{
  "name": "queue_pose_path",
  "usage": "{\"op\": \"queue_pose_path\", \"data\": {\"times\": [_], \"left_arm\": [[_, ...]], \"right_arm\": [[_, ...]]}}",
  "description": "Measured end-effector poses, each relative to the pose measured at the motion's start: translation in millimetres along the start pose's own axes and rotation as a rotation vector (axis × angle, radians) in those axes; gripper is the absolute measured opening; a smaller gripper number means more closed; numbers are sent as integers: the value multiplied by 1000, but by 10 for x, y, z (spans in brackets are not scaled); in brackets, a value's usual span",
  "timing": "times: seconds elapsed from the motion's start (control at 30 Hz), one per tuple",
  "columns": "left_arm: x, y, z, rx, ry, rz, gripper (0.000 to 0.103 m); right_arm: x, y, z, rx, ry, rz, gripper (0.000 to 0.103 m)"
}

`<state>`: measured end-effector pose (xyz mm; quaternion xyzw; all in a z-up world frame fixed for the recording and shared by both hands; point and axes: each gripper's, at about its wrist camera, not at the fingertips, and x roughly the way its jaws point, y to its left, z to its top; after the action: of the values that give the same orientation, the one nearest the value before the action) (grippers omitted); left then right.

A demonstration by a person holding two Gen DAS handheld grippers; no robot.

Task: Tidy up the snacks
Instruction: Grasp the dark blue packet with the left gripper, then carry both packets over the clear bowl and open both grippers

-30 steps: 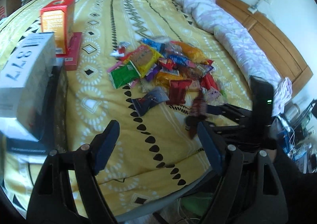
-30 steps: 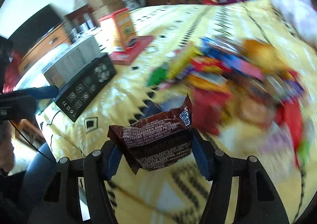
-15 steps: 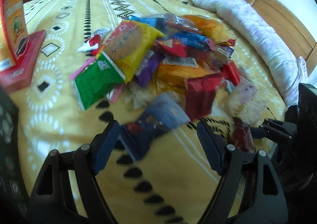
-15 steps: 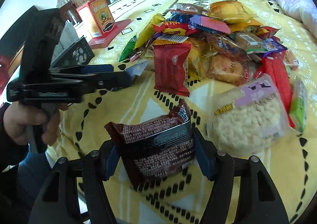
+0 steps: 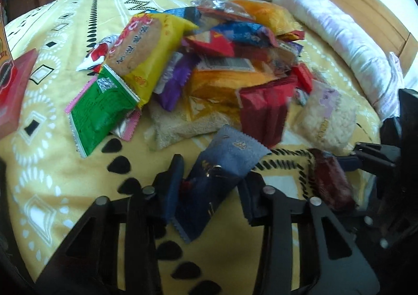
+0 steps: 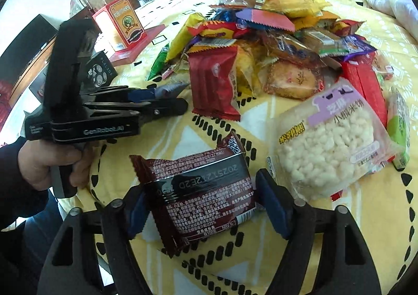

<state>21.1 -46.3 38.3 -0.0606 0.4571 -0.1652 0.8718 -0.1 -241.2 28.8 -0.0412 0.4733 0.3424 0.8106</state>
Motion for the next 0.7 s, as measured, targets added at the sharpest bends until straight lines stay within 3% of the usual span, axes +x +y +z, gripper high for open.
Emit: {"op": "queue_pose_path", "data": {"times": [0.33,0.53,0.7], "left_arm": [[-541,-83,-44,-86,-81,12,34],[-1205,77,21,-155,-188,58,34],[-1901,389,-68,-233,-294,129,34]], "right_arm": [[-376,97,78,15,-117,-13,63],[-625,442,325,-56,-176,-9,63],[-743,974,661,-151,-227,37,63]]}}
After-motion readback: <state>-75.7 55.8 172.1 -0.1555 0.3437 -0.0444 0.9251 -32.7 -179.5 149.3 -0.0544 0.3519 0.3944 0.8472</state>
